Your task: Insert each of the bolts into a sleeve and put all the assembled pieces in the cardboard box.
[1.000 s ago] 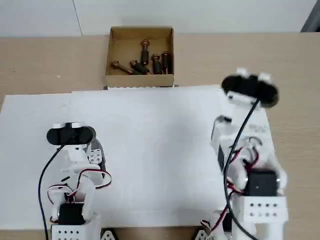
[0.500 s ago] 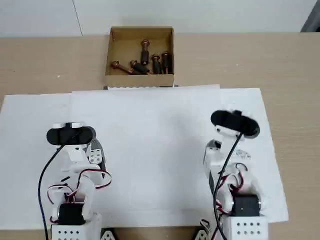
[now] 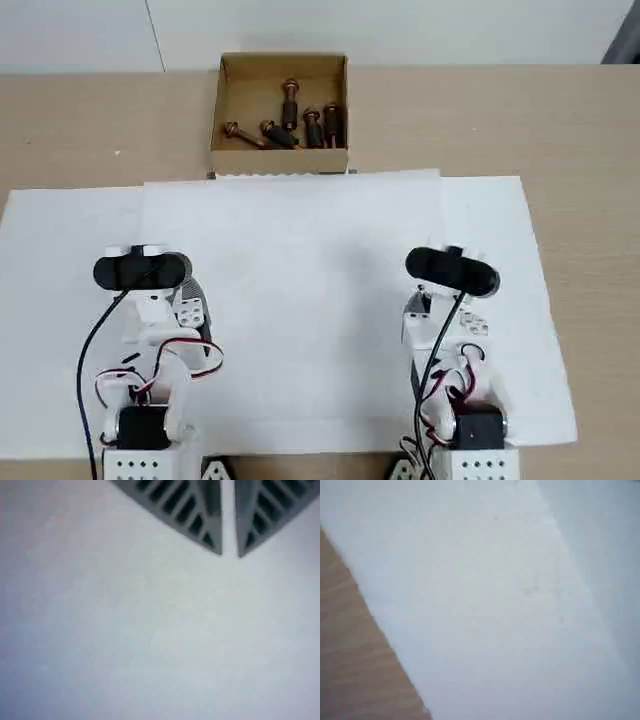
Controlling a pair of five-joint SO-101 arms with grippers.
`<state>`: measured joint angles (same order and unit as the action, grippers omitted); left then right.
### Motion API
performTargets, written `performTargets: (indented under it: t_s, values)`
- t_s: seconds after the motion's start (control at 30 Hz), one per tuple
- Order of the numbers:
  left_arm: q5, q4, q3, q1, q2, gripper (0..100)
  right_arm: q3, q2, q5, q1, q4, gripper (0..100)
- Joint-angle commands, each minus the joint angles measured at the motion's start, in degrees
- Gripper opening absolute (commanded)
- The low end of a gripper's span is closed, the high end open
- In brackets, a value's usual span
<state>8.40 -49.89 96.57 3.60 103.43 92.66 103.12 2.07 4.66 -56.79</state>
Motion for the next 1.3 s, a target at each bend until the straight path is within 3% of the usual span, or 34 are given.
performTargets:
  t_s: [0.0,0.23,1.27]
  values:
    - [-0.09,-0.53,-0.22,0.0,0.53,1,1.14,1.01,-0.26,0.31,1.19,0.4]
    - [-0.09,-0.53,-0.22,0.0,0.53,1,3.87,1.01,-0.26,0.4,5.49,0.4]
    - [-0.09,-0.53,-0.22,0.0,0.53,1,3.78,0.92,-0.44,-0.04,3.91,0.4]
